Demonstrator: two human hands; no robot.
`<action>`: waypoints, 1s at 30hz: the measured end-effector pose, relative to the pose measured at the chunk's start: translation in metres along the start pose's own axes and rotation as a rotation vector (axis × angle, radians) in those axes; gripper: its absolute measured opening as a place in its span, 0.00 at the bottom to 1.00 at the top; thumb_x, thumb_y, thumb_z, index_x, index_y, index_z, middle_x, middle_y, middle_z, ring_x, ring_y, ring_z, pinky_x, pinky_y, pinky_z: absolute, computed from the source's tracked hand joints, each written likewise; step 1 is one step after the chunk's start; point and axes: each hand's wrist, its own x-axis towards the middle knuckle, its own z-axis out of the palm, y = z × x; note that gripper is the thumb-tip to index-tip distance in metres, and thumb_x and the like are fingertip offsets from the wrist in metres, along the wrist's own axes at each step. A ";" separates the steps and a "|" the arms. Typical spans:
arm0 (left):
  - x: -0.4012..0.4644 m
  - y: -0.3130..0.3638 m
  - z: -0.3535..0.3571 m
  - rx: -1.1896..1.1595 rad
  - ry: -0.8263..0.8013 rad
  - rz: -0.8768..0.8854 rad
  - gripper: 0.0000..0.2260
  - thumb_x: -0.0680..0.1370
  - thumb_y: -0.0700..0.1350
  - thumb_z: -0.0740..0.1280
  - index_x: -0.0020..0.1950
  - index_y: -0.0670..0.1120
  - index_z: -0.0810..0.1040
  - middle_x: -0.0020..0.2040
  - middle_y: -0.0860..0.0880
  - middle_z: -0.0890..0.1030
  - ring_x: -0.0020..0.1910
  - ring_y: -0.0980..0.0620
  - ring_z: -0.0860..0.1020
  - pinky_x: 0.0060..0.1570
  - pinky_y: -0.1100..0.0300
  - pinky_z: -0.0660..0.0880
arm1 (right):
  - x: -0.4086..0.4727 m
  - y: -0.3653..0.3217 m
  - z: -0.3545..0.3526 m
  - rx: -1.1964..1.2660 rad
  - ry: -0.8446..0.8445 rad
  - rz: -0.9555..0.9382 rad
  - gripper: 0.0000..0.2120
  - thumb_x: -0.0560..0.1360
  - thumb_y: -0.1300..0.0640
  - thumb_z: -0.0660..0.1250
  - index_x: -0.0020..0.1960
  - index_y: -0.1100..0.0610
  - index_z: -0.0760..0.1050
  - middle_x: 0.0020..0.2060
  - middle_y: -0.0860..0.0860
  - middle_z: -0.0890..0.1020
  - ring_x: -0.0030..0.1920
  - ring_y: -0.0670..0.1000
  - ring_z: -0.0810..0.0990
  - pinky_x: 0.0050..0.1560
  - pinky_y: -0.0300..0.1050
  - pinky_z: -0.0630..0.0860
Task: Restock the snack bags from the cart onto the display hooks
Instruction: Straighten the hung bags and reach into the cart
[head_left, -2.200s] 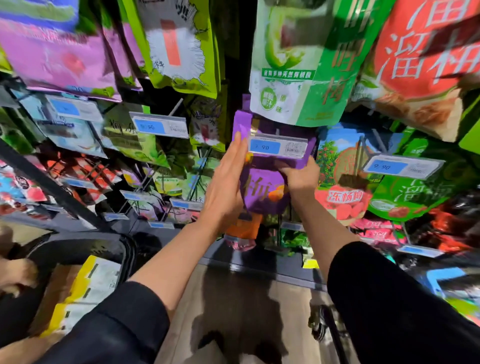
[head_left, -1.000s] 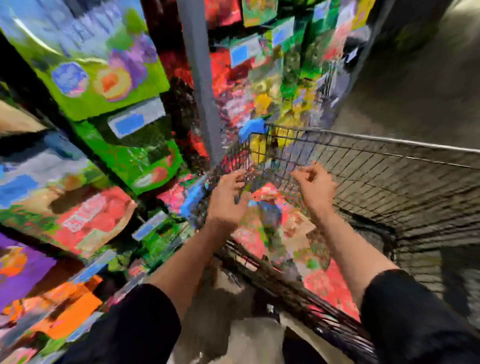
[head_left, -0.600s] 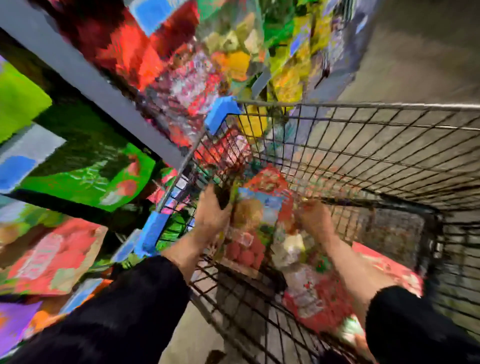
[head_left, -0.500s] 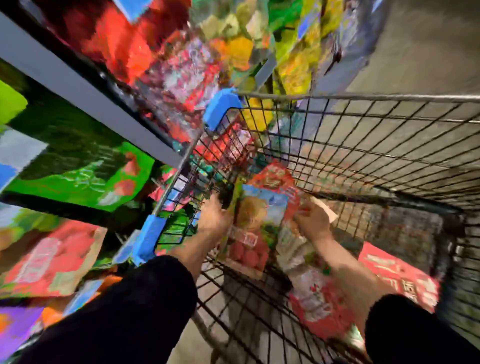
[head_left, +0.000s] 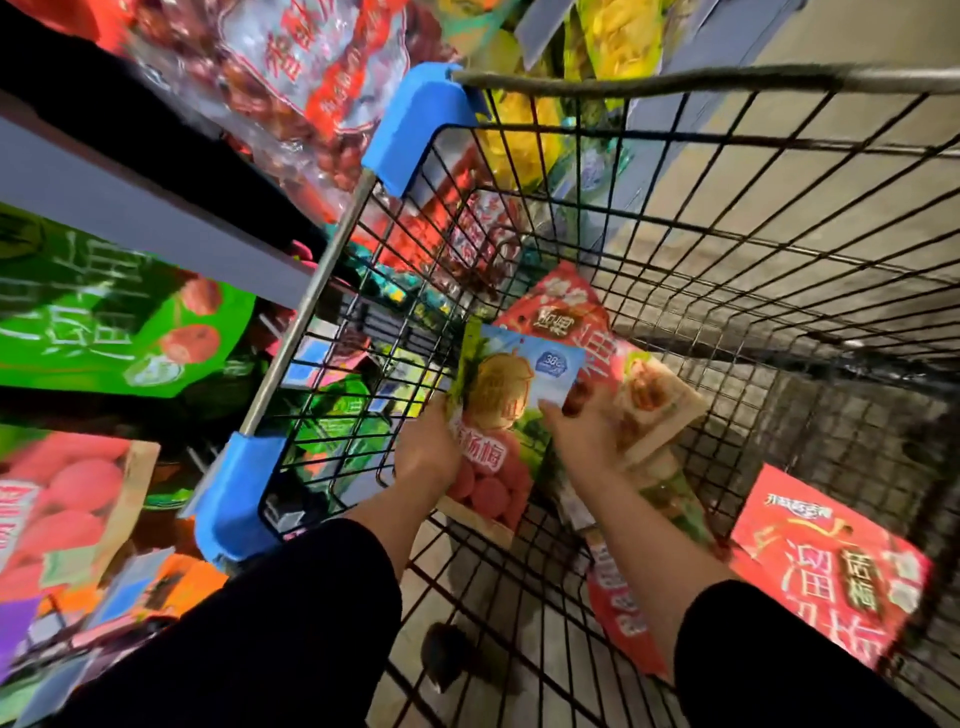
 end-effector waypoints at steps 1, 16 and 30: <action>-0.001 0.002 -0.002 0.005 0.018 0.028 0.19 0.82 0.45 0.58 0.73 0.49 0.67 0.58 0.40 0.80 0.56 0.39 0.78 0.48 0.51 0.73 | 0.001 -0.002 0.005 0.013 0.009 0.003 0.22 0.73 0.57 0.73 0.63 0.61 0.72 0.55 0.56 0.80 0.56 0.55 0.78 0.54 0.47 0.73; -0.024 0.079 0.025 -0.351 -0.230 0.363 0.37 0.72 0.62 0.69 0.77 0.50 0.61 0.71 0.39 0.65 0.70 0.39 0.65 0.67 0.44 0.66 | -0.002 0.033 -0.098 0.334 0.153 0.003 0.14 0.73 0.71 0.65 0.47 0.53 0.79 0.43 0.50 0.83 0.45 0.50 0.79 0.45 0.42 0.75; -0.032 0.074 0.030 -0.704 -0.191 0.166 0.38 0.61 0.48 0.83 0.63 0.45 0.66 0.56 0.47 0.77 0.57 0.46 0.76 0.57 0.50 0.75 | 0.008 0.026 -0.087 0.376 0.108 0.096 0.13 0.75 0.71 0.63 0.59 0.63 0.73 0.41 0.51 0.79 0.37 0.45 0.76 0.32 0.29 0.72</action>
